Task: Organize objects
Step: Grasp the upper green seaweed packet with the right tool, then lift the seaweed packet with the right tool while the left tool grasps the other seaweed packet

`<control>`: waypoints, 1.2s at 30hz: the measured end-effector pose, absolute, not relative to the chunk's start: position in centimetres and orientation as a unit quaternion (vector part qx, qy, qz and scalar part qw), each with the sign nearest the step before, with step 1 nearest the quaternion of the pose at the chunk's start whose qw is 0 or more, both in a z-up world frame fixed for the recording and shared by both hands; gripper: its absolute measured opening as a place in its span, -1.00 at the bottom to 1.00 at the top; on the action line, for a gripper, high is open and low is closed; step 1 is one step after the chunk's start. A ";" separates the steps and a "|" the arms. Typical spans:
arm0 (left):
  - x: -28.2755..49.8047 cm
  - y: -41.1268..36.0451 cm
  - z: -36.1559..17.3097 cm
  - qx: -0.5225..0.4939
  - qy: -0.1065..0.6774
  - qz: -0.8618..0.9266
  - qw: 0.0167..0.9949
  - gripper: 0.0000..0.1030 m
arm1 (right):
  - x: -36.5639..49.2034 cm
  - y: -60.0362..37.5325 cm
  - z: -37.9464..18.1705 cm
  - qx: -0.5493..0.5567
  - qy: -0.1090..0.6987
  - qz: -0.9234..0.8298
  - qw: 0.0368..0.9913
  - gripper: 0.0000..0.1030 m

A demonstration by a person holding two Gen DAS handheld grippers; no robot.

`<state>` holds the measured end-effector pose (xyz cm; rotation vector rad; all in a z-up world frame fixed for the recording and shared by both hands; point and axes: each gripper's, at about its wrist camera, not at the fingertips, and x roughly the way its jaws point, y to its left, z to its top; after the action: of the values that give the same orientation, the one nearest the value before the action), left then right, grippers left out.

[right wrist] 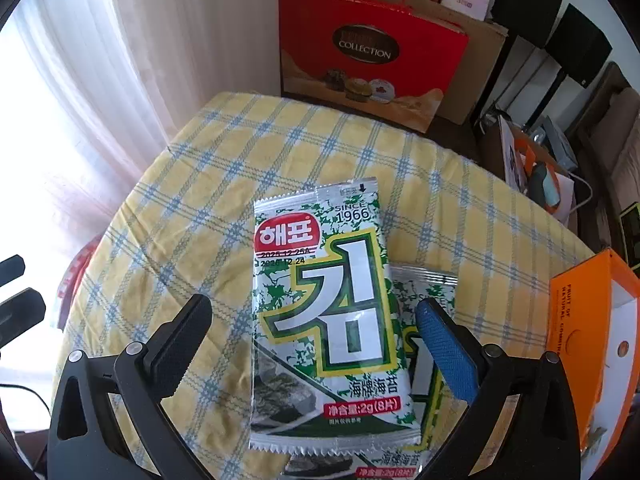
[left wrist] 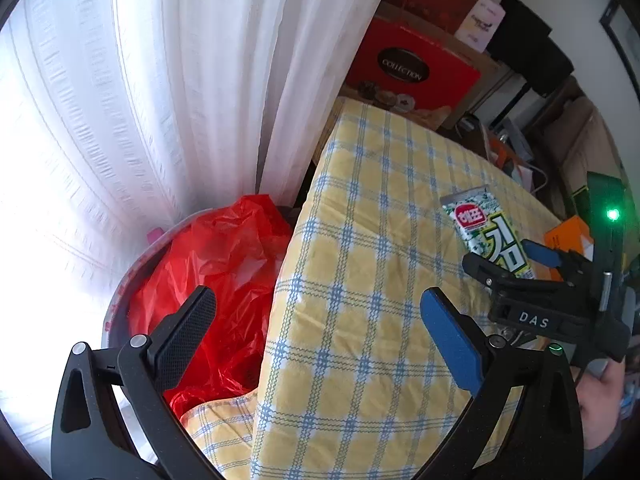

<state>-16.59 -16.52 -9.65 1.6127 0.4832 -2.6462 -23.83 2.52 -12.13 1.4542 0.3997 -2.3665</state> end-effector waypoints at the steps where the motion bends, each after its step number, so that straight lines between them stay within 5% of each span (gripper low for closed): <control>1: -16.6 -16.5 -9.8 0.516 0.154 -0.843 0.002 0.98 | -23.9 2.5 -12.3 0.511 0.143 -0.831 0.166 0.99; 5: -16.5 -16.2 -10.2 0.520 0.153 -0.841 -0.001 0.98 | -23.7 2.4 -12.6 0.503 0.154 -0.835 0.162 0.95; 10: -16.4 -15.7 -10.2 0.520 0.151 -0.840 -0.006 0.98 | -23.6 2.6 -12.3 0.494 0.164 -0.840 0.157 0.36; 36: -18.0 -5.4 -8.5 0.534 0.098 -0.837 -0.070 0.98 | -20.9 13.7 -2.0 0.460 0.034 -0.873 0.160 0.35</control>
<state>-18.01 -5.42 -8.55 1.7560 0.3215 -2.7527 -20.95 13.74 -2.01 1.3144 0.0981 -2.4939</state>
